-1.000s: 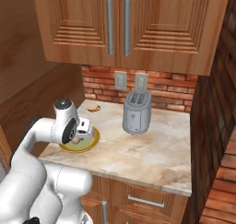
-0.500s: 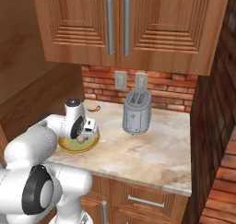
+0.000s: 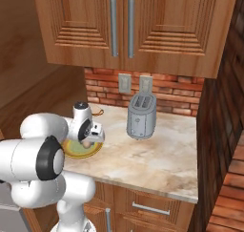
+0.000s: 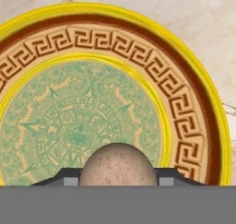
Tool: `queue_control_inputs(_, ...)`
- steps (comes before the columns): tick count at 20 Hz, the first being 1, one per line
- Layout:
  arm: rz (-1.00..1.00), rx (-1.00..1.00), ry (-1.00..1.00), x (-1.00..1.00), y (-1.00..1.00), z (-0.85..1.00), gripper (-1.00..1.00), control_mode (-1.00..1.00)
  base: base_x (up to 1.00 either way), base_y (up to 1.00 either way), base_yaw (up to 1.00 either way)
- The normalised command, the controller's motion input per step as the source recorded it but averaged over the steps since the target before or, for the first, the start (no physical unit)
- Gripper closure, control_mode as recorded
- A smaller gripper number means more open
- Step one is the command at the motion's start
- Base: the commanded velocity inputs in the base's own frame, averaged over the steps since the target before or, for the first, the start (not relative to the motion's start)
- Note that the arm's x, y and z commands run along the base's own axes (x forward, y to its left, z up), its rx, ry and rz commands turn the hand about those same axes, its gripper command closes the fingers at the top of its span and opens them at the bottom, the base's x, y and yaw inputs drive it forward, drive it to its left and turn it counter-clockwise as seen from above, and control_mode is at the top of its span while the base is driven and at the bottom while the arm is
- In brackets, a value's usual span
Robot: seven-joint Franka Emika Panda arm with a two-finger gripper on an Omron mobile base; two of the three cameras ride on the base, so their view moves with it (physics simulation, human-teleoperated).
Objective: Pick the egg from the microwave and place it on plate located on the counter.
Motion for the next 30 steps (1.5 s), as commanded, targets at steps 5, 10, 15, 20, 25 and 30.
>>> queue_control_inputs(5,0.00,0.00,0.00,0.02,0.01,-0.17,1.00,-1.00,0.00,0.00,0.00)
queue_control_inputs(10,0.00,0.00,0.00,0.00,0.00,0.00,1.00,-1.00,0.00,0.00,0.00)
queue_control_inputs(15,0.00,0.00,0.00,0.00,0.00,0.00,-1.00,-1.00,0.00,0.00,0.00)
queue_control_inputs(20,0.00,0.00,0.00,0.00,0.00,0.00,-1.00,-1.00,0.00,0.00,0.00)
queue_control_inputs(25,0.00,0.00,0.00,0.00,0.00,0.00,-1.00,-1.00,0.00,0.00,0.00)
queue_control_inputs(30,0.00,0.00,-0.03,-0.05,-0.02,0.03,-1.00,-1.00,0.00,0.00,0.00)
